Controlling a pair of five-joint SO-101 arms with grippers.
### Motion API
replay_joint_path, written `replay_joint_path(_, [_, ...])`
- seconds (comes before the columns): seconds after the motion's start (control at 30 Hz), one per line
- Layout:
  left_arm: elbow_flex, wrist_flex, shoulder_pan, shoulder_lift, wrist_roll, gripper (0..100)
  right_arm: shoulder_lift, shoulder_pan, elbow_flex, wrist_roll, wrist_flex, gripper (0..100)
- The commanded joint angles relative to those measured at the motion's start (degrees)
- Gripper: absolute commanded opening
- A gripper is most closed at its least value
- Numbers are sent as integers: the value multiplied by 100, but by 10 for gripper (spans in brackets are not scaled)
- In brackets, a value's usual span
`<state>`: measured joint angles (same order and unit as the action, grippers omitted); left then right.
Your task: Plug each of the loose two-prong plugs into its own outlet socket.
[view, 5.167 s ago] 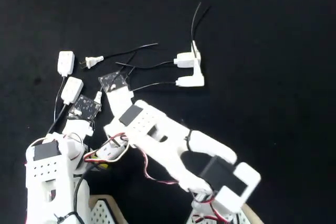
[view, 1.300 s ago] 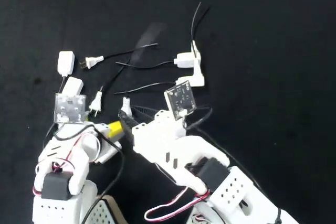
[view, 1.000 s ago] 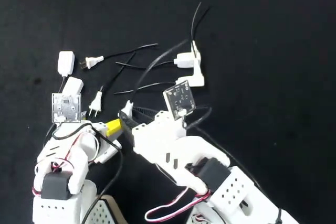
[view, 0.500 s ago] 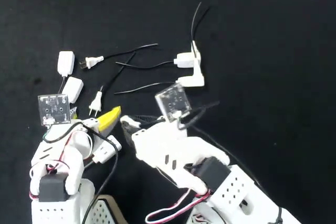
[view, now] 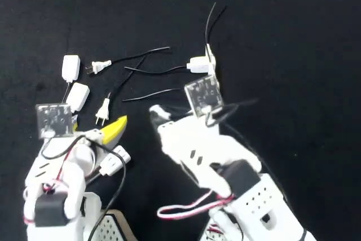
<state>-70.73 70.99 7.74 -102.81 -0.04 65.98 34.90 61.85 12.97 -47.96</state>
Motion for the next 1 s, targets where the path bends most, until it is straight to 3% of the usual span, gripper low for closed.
replay_joint_path(0.0, [435,26,136,132,-70,410,-646,-290,-629,-185,-132,11])
replay_joint_path(0.07, [268,-325,154,527,-141,370,-1218,-360,-919,-185,-264,11])
replay_joint_path(0.23, [884,-281,154,2576,-888,272,-2721,-712,-1930,-431,-1037,11])
replay_joint_path(0.47, [2633,1407,154,4976,-2813,282,-3969,-897,-2589,-1319,-1240,11])
replay_joint_path(0.67, [2554,1600,145,5011,-3991,282,-4048,-1389,-2642,-2418,-1143,12])
replay_joint_path(0.83, [1024,862,-391,4571,-4835,284,-4048,-1407,-2712,-2523,-1257,12])
replay_joint_path(0.97, [-22,-53,-769,4053,-5055,286,-4048,-1407,-2730,-2725,-1380,12])
